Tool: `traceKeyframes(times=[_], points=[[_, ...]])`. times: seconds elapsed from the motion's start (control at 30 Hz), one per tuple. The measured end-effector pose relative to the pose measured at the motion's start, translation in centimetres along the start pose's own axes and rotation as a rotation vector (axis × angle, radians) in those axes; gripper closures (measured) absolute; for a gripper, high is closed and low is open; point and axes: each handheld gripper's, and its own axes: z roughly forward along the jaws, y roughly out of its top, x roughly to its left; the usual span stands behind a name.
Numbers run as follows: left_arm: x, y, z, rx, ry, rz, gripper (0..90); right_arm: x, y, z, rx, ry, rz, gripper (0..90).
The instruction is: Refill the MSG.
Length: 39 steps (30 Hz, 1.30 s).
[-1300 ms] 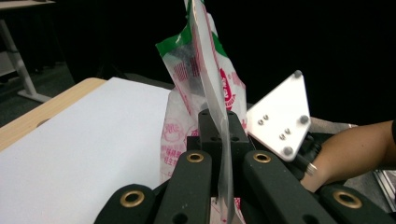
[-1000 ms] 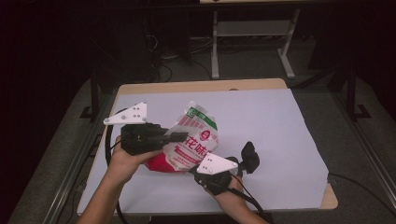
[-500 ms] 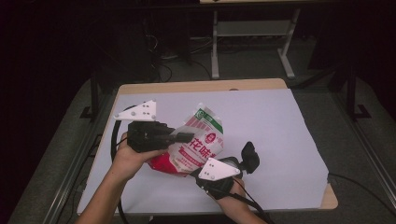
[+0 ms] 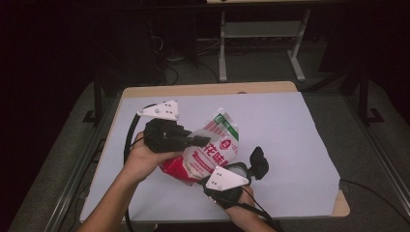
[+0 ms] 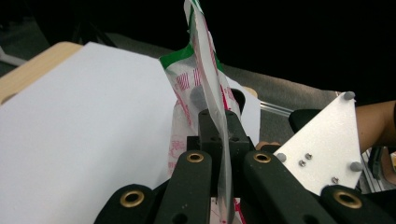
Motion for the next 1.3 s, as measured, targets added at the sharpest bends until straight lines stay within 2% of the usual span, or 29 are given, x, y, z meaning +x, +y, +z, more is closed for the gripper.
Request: traceKeyframes(times=[0.1, 0.33, 0.73, 1.3], points=[[0.1, 0.1, 0.3, 0.020, -0.013, 0.007, 90.0, 0.2, -0.1, 0.1, 0.006, -0.001, 0.000, 90.0], [0.3, 0.2, 0.8, 0.041, -0.024, -0.008, 90.0, 0.5, -0.2, 0.2, 0.007, 0.000, 0.000, 90.0], [0.4, 1.2, 2.0, 0.095, -0.037, 0.007, 90.0, 0.5, -0.3, 0.0, 0.006, -0.006, 0.007, 90.0], [0.7, 1.2, 3.0, 0.130, -0.059, -0.005, 90.0, 0.9, -0.7, 0.3, 0.014, -0.018, 0.029, 90.0]])
